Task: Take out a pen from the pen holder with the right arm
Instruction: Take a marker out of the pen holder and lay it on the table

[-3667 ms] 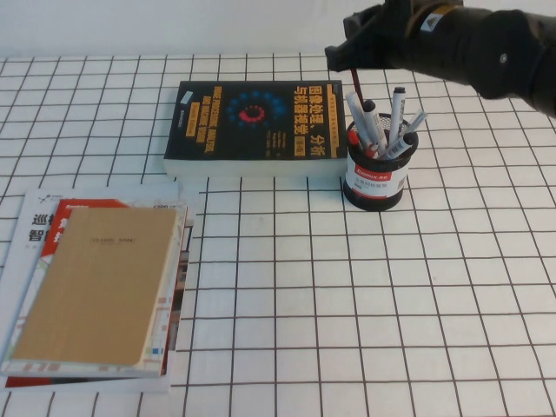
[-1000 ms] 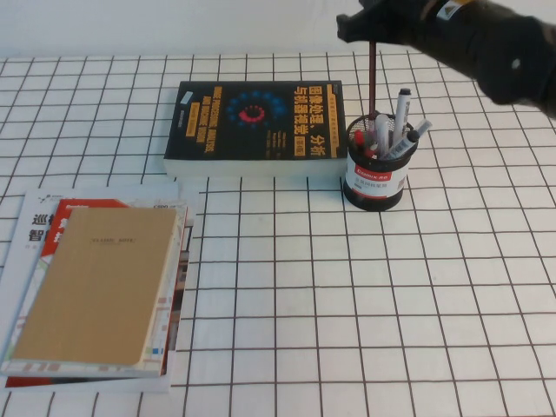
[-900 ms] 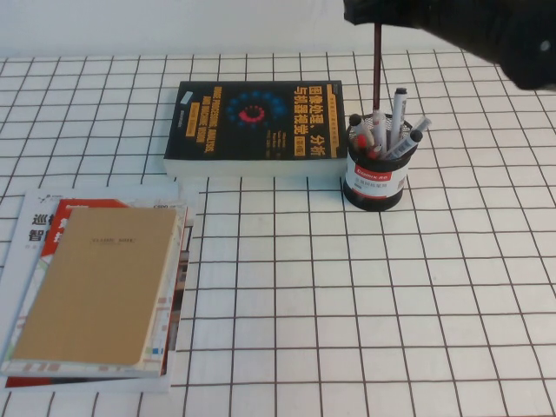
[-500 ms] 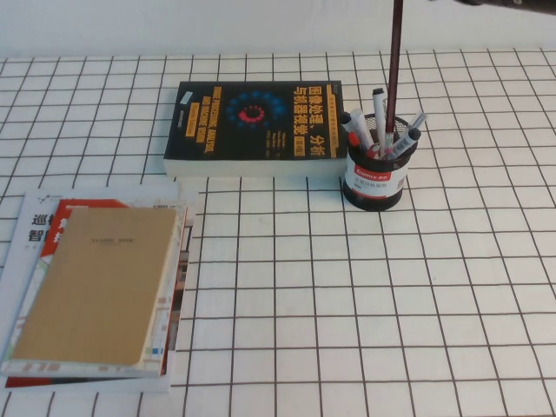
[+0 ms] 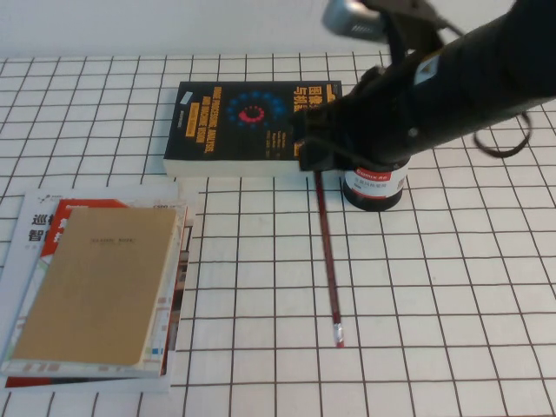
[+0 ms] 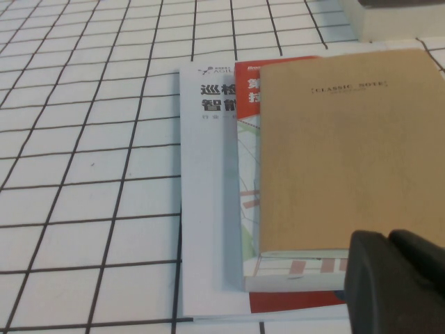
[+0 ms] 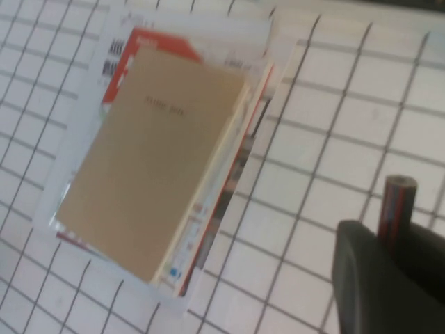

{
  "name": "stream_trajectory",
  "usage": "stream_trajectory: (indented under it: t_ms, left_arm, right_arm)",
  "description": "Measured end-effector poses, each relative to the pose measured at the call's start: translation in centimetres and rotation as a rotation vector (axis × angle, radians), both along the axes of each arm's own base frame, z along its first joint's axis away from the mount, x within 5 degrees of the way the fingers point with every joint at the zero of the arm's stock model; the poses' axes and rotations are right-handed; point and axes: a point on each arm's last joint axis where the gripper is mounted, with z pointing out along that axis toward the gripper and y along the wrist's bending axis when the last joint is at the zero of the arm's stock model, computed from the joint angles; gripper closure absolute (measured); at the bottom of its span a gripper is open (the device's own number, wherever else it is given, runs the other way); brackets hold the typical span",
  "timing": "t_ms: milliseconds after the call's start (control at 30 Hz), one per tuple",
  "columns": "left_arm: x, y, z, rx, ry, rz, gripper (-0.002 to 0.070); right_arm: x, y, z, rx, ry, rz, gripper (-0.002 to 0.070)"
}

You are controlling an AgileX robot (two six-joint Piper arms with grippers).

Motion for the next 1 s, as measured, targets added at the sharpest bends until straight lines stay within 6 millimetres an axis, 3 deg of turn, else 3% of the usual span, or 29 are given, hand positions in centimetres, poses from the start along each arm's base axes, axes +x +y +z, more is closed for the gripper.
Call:
stream_trajectory:
  t_ms: [200,367,633,1000]
  left_arm:
    - [0.0,0.0,0.0,0.000,0.000,0.000,0.0679]
    - [0.0,0.0,0.0,0.000,0.000,0.000,0.0679]
    - [0.0,0.0,0.0,0.000,0.000,0.000,0.0679]
    - [0.0,0.0,0.0,0.000,0.000,0.000,0.0679]
  right_arm:
    - [0.7,4.8,-4.0,0.019,0.035,0.026,0.0643]
    - [2.1,7.5,-8.2,0.039,0.087,0.001,0.0643]
    - [4.3,8.8,-13.4,0.041,0.125,-0.069,0.0643]
    - [6.4,7.8,-15.4,0.033,0.109,-0.133,0.0643]
